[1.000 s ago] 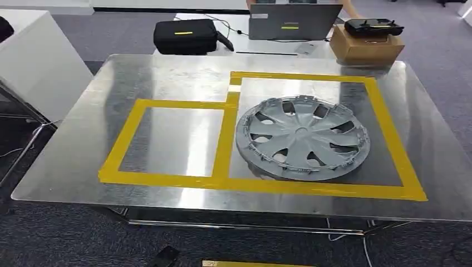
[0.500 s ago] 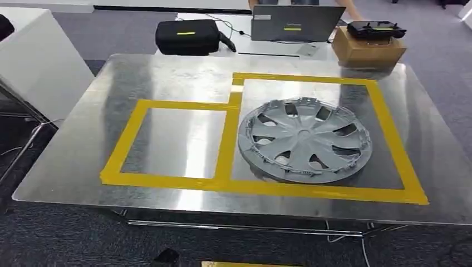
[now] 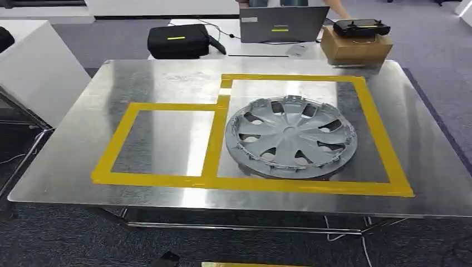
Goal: Take the parts from the cabinet and place them on the table.
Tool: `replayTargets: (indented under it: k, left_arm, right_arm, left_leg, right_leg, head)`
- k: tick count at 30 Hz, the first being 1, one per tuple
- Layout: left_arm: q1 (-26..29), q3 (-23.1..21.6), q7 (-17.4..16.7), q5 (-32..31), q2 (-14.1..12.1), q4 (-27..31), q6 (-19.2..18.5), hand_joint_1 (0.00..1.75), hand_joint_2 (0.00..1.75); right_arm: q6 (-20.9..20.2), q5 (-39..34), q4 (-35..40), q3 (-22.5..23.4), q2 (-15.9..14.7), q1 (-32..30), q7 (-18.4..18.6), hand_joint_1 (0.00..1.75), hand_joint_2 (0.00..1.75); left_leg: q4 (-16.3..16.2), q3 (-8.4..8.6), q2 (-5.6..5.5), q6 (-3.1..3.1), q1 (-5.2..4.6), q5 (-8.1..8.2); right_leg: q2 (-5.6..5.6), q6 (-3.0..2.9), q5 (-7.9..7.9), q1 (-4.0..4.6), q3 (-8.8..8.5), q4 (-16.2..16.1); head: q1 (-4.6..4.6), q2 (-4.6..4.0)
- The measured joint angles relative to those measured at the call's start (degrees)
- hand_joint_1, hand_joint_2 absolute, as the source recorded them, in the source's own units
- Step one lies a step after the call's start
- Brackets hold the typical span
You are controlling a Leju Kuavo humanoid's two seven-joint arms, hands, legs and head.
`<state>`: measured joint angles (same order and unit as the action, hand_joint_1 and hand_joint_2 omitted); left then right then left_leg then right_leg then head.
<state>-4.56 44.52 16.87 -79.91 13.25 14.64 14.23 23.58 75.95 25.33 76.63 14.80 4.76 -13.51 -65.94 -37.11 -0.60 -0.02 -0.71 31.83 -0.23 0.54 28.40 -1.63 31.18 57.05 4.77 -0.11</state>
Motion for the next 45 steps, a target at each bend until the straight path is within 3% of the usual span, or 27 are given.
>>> replayTargets:
  k: [2, 3, 5, 7, 8, 12, 13, 14, 16, 18, 20, 21, 22, 23, 24, 26, 28, 30, 32, 33, 35, 37, 38, 39, 41, 43, 45]
  left_arm:
    - [0.05, 0.07, 0.09, -0.18, 0.0, 0.0, 0.0, 0.0, 0.0]
    - [0.12, 0.09, 0.15, -0.33, 0.0, 0.0, 0.0, 0.0, 0.0]
    - [0.14, 0.09, 0.28, -0.35, -0.02, 0.02, 0.02, 0.0, 0.0]
    - [0.04, 0.09, 0.35, -0.35, 0.02, 0.02, 0.02, 0.0, 0.0]
    - [-0.14, 0.09, 0.39, -0.37, 0.09, 0.04, 0.02, 0.0, 0.0]
    - [0.03, 0.17, 0.59, -0.83, 0.13, 0.07, 0.02, 0.0, 0.0]
    - [-0.11, 0.17, 0.66, -0.92, 0.19, 0.07, 0.04, 0.0, 0.0]
    - [-0.22, 0.17, 0.66, -1.03, 0.2, 0.09, 0.06, 0.0, 0.0]
    - [-0.16, 0.17, 0.68, -1.07, 0.24, 0.13, 0.09, 0.0, 0.0]
    - [-0.09, 0.17, 0.68, -1.18, 0.26, 0.13, 0.09, 0.0, 0.0]
    - [-0.1, 0.22, 0.68, -1.31, 0.26, 0.15, 0.11, 0.0, 0.0]
    - [-0.1, 0.28, 0.7, -1.49, 0.26, 0.2, 0.13, 0.0, 0.0]
    - [-0.11, 0.33, 0.74, -1.55, 0.33, 0.22, 0.13, 0.0, 0.0]
    - [-0.13, 0.42, 0.83, -1.66, 0.42, 0.24, 0.13, 0.0, 0.0]
    - [-0.18, 0.5, 0.85, -1.71, 0.46, 0.28, 0.13, 0.0, 0.0]
    - [-0.37, 0.83, 0.87, -1.77, 0.5, 0.31, 0.13, 0.0, 0.0]
    - [-0.28, 1.22, 0.87, -1.84, 0.44, 0.33, 0.13, 0.0, 0.0]
    - [-0.16, 1.38, 0.87, -1.86, 0.46, 0.33, 0.13, 0.0, 0.0]
    - [-0.19, 1.49, 0.87, -1.88, 0.39, 0.33, 0.13, 0.0, 0.0]
    - [-0.17, 1.51, 0.87, -1.88, 0.39, 0.33, 0.13, 0.0, 0.0]
    - [-0.18, 1.55, 0.87, -1.88, 0.37, 0.33, 0.13, 0.0, 0.0]
    - [-0.21, 1.57, 0.9, -1.88, 0.33, 0.35, 0.15, 0.0, 0.0]
    - [-0.23, 1.57, 0.92, -1.86, 0.35, 0.35, 0.15, 0.0, 0.0]
    - [-0.29, 1.6, 0.94, -1.88, 0.35, 0.35, 0.15, 0.0, 0.0]
    - [-0.28, 1.6, 0.94, -2.14, 0.35, 0.35, 0.13, 0.0, 0.0]
    - [-0.13, 1.64, 0.94, -2.3, 0.37, 0.35, 0.13, 0.0, 0.0]
    - [-0.36, 1.7, 1.01, -2.38, 0.48, 0.35, 0.13, 0.0, 0.0]
  right_arm:
    - [-0.17, 0.0, -0.02, 0.02, 0.0, -0.12, 0.24, 0.0, 0.0]
    - [-0.22, 0.0, -0.04, 0.02, 0.0, -0.12, 0.26, 0.0, 0.0]
    - [-0.33, 0.0, -0.17, 0.02, 0.0, -0.09, 0.31, 0.0, 0.0]
    - [-0.37, 0.0, -0.26, 0.02, 0.0, -0.04, 0.33, 0.0, 0.0]
    - [-0.37, -0.02, -0.26, 0.02, 0.0, -0.05, 0.33, 0.0, 0.0]
    - [-0.28, -0.04, -0.5, 0.02, -0.11, 0.02, 0.29, 0.0, 0.0]
    - [-0.26, -0.07, -0.59, 0.02, -0.24, -0.03, 0.28, 0.0, 0.0]
    - [-0.26, -0.07, -0.68, 0.02, -0.37, -0.06, 0.29, 0.0, 0.0]
    - [-0.26, -0.07, -0.94, 0.0, -0.39, 0.0, 0.28, 0.0, 0.0]
    - [-0.26, -0.07, -0.98, 0.0, -0.63, 0.01, 0.24, 0.0, 0.0]
    - [-0.26, -0.07, -1.11, 0.02, -0.79, -0.06, 0.26, 0.0, 0.0]
    - [-0.26, -0.09, -1.18, 0.04, -0.81, -0.03, 0.24, 0.0, 0.0]
    - [-0.26, -0.07, -1.22, 0.02, -0.83, 0.12, 0.24, 0.0, 0.0]
    - [-0.26, -0.04, -1.25, 0.02, -0.9, 0.31, 0.24, 0.0, 0.0]
    - [-0.24, -0.07, -1.29, 0.02, -0.94, 0.48, 0.22, 0.0, 0.0]
    - [-0.2, -0.07, -1.36, 0.0, -0.98, 0.33, 0.22, 0.0, 0.0]
    - [-0.2, -0.09, -1.51, 0.02, -0.94, 0.23, 0.24, 0.0, 0.0]
    - [-0.13, -0.09, -1.6, 0.02, -1.03, 0.3, 0.24, 0.0, 0.0]
    - [-0.15, -0.09, -1.62, 0.04, -1.05, 0.13, 0.24, 0.0, 0.0]
    - [-0.15, -0.09, -1.62, 0.04, -1.05, 0.12, 0.24, 0.0, 0.0]
    - [-0.15, -0.09, -1.73, 0.02, -1.05, 0.14, 0.24, 0.0, 0.0]
    - [-0.15, -0.09, -1.79, 0.04, -1.05, 0.15, 0.24, 0.0, 0.0]
    - [-0.13, -0.09, -1.79, 0.04, -1.05, 0.18, 0.24, 0.0, 0.0]
    - [-0.13, -0.11, -1.79, 0.02, -1.07, 0.28, 0.24, 0.0, 0.0]
    - [-0.11, -0.15, -1.79, 0.02, -1.07, 0.27, 0.22, 0.0, 0.0]
    - [-0.11, -0.17, -1.79, 0.02, -1.11, 0.14, 0.24, 0.0, 0.0]
    - [-0.13, -0.15, -1.84, 0.02, -1.22, 0.11, 0.24, 0.0, 0.0]
  left_leg:
    - [-8.57, -2.56, 0.01, -0.63, 0.54, 4.35]
    - [-9.78, -2.41, 0.02, -0.82, 0.76, 4.68]
    - [-4.21, 1.78, 0.05, -1.0, 1.18, 1.79]
    - [6.68, 8.6, 0.06, -0.95, 1.41, -1.74]
    - [9.58, 9.9, 0.05, -0.84, 1.15, -0.73]
    - [9.24, 8.92, -0.06, 1.01, 0.58, -2.15]
    - [9.61, 8.67, 0.22, 1.76, 0.9, -2.92]
    - [9.62, 8.0, 0.31, 2.34, 0.79, -3.37]
    - [9.55, 6.78, 0.35, 2.89, 0.4, -4.26]
    - [9.4, 5.42, 0.45, 3.08, -0.07, -5.13]
    - [9.2, 4.37, 0.44, 3.11, -0.37, -5.84]
    - [9.15, 3.96, 0.43, 3.08, -0.5, -6.12]
    - [9.12, 3.73, 0.42, 2.95, -0.59, -6.42]
    - [9.05, 3.58, 0.44, 2.77, -0.63, -6.67]
    - [8.94, 3.28, 0.45, 2.49, -0.94, -6.97]
    - [8.93, 3.19, 0.5, 1.92, -0.77, -7.73]
    - [8.59, 2.99, 0.42, 1.3, -0.72, -7.58]
    - [4.2, 1.47, 0.41, 0.08, -0.22, -1.94]
    - [-5.09, -0.85, 0.41, -0.7, 0.45, 4.08]
    - [-8.38, -1.32, 0.41, -1.0, 0.7, 5.1]
    - [-7.13, 0.95, 0.42, -1.41, 1.19, 2.53]
    - [2.58, 7.25, 0.42, -1.51, 1.44, -1.48]
    - [7.43, 10.12, 0.41, -1.44, 1.54, -1.95]
    - [9.46, 10.94, 0.31, -1.19, 1.15, -1.33]
    - [9.62, 10.23, 0.3, -0.69, 0.99, -1.15]
    - [10.05, 9.61, 0.38, 0.89, 1.05, -2.02]
    - [10.18, 8.65, 0.59, 2.27, 1.1, -3.06]
  right_leg:
    - [-0.22, 0.08, -0.56, 0.02, 0.86, 0.06]
    - [-0.26, 0.17, -0.87, -0.02, 1.29, 0.13]
    - [-0.25, 0.55, -1.43, -0.14, 2.03, 0.21]
    - [-0.2, 1.09, -1.89, -0.27, 2.26, 0.3]
    - [-0.21, 1.49, -2.08, 0.03, 2.44, 0.4]
    - [-0.11, 3.33, -3.52, -0.36, 2.52, -0.23]
    - [-0.02, 3.55, -2.7, -0.61, 2.89, 0.32]
    - [0.0, 3.5, 0.2, -0.51, 4.29, 2.36]
    - [0.06, 3.45, 6.29, -0.41, 7.13, 11.17]
    - [0.06, 3.37, 9.11, -0.13, 8.76, 18.09]
    - [0.06, 2.84, 6.47, 0.3, 5.36, 14.92]
    - [0.07, 2.42, 4.35, 0.52, 1.86, 9.88]
    - [0.07, 1.84, 2.9, 0.76, -2.12, 3.83]
    - [0.07, 1.19, 3.72, 1.07, -4.89, -0.81]
    - [0.07, 1.21, 3.52, 1.09, -6.16, -2.24]
    - [0.03, 1.11, 3.2, 1.32, -5.01, -2.12]
    - [-0.33, 0.25, 2.1, 0.72, -4.64, -2.71]
    - [-0.44, -0.6, 1.3, 0.74, -3.64, -2.7]
    - [-0.6, -0.5, 0.41, 0.74, -2.44, -2.6]
    - [-0.63, -0.4, -0.07, 0.71, -2.22, -2.47]
    - [-0.65, -0.04, -0.88, 0.55, -0.9, -1.98]
    - [-0.65, 0.41, -1.3, 0.29, 0.13, -1.26]
    - [-0.65, 0.64, -1.43, 0.27, 0.55, -0.89]
    - [-0.63, 1.04, -1.69, 0.48, 1.28, -0.36]
    - [-0.64, 2.03, -2.5, 0.43, 1.83, -0.39]
    - [-0.59, 2.92, -3.0, 0.29, 2.19, -0.51]
    - [-0.2, 3.07, 1.88, 0.15, 4.17, 3.2]
  head:
    - [-0.05, 0.0]
    - [-0.02, 0.0]
    - [-0.04, 0.0]
    - [0.0, 0.0]
    - [0.02, 0.0]
    - [-0.07, 0.0]
    - [-0.18, 0.0]
    - [-0.29, 0.0]
    - [-0.5, 0.0]
    - [-0.48, 0.0]
    - [-0.48, 0.0]
    - [-0.48, 0.0]
    - [-0.48, 0.0]
    - [-0.42, 0.0]
    - [-0.42, 0.0]
    - [-0.55, 0.0]
    - [-0.72, 0.0]
    - [-0.09, 0.0]
    - [-0.15, 0.0]
    - [-0.16, 0.0]
    - [-0.13, 0.0]
    - [-0.11, 0.0]
    - [-0.11, 0.0]
    - [-0.16, 0.0]
    - [-0.11, 0.0]
    - [-0.16, 0.0]
    - [-0.37, 0.0]
